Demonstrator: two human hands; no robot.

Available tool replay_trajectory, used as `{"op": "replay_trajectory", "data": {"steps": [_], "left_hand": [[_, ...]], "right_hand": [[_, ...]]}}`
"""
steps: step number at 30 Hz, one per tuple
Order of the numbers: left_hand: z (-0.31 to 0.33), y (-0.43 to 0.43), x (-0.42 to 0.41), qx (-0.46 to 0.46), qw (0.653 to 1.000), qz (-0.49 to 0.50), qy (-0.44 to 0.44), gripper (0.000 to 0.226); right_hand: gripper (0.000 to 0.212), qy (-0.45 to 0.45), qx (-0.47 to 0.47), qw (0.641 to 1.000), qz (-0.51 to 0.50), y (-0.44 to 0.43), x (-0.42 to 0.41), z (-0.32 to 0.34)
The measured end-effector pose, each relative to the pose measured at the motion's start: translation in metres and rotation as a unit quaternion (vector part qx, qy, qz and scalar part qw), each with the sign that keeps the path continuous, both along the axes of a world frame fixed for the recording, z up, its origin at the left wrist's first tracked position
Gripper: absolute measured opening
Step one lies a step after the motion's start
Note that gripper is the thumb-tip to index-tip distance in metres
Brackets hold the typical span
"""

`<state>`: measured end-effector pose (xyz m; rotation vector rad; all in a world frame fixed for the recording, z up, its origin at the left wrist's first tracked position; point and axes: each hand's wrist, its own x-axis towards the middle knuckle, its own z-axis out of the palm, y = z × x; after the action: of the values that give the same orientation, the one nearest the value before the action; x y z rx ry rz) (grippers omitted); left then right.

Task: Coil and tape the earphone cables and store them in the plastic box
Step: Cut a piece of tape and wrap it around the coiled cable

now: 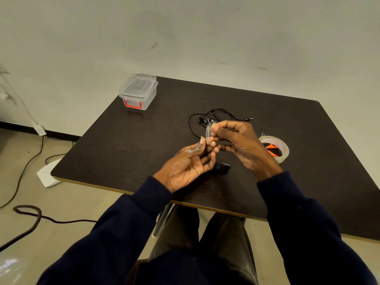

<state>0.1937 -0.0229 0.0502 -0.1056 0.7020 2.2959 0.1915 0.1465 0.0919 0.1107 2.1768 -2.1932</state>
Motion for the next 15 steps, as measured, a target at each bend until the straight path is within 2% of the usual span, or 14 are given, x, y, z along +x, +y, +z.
{"op": "replay_trajectory", "data": {"steps": [7, 11, 15], "left_hand": [[-0.0009, 0.0022, -0.0042, -0.014, 1.000, 0.006, 0.010, 0.015], [-0.0036, 0.0022, -0.0036, -0.096, 0.992, 0.056, 0.059, 0.016], [-0.0091, 0.0016, -0.0019, -0.191, 0.964, 0.124, 0.137, 0.020]], "right_hand": [[0.012, 0.004, 0.009, 1.000, -0.006, 0.0012, -0.0020, -0.0004], [0.013, 0.019, 0.048, 0.998, -0.021, 0.0046, -0.0009, -0.0001], [0.007, 0.039, 0.102, 0.993, -0.054, 0.0044, -0.0002, -0.0012]]}}
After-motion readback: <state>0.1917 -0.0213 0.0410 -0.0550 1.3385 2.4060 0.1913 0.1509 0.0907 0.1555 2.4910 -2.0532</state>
